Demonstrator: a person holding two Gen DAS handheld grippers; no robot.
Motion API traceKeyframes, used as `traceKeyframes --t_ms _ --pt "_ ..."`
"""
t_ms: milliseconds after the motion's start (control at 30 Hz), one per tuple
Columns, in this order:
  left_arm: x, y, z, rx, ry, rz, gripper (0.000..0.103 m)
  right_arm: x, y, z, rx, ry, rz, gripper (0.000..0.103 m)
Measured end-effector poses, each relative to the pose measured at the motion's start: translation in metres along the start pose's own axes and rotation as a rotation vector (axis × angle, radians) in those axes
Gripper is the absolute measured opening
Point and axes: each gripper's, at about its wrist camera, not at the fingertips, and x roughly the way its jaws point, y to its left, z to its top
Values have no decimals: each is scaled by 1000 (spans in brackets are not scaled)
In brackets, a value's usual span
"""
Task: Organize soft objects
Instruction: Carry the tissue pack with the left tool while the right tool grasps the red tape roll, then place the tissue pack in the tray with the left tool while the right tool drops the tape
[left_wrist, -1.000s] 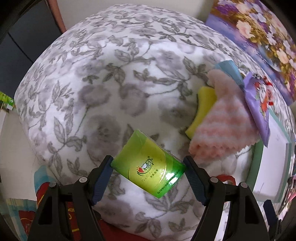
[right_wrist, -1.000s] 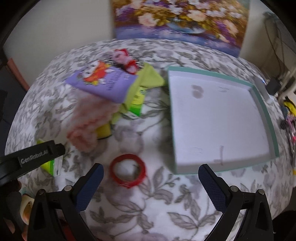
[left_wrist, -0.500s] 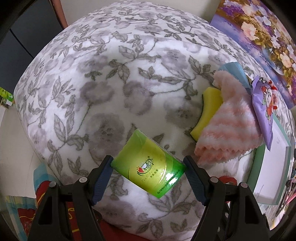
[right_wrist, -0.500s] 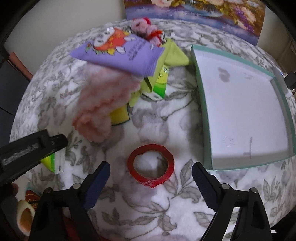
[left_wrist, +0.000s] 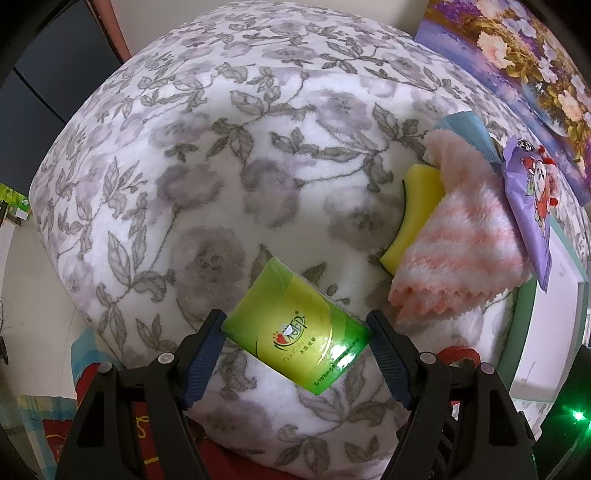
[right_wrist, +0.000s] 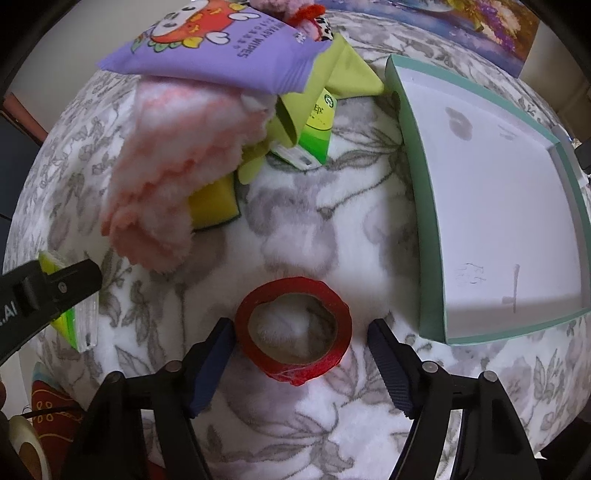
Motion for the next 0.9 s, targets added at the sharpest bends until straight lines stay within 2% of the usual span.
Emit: traceKeyframes --t_ms 267,633,900 --pt "0 -2 0 6 -1 6 78 -5 -11 1 6 -15 16 62" --pt "0 -2 0 7 -4 9 78 -18 -21 1 20 -16 40 60" --pt "-9 -3 -3 21 -29 1 78 -54 -44 1 34 -94 69 60"
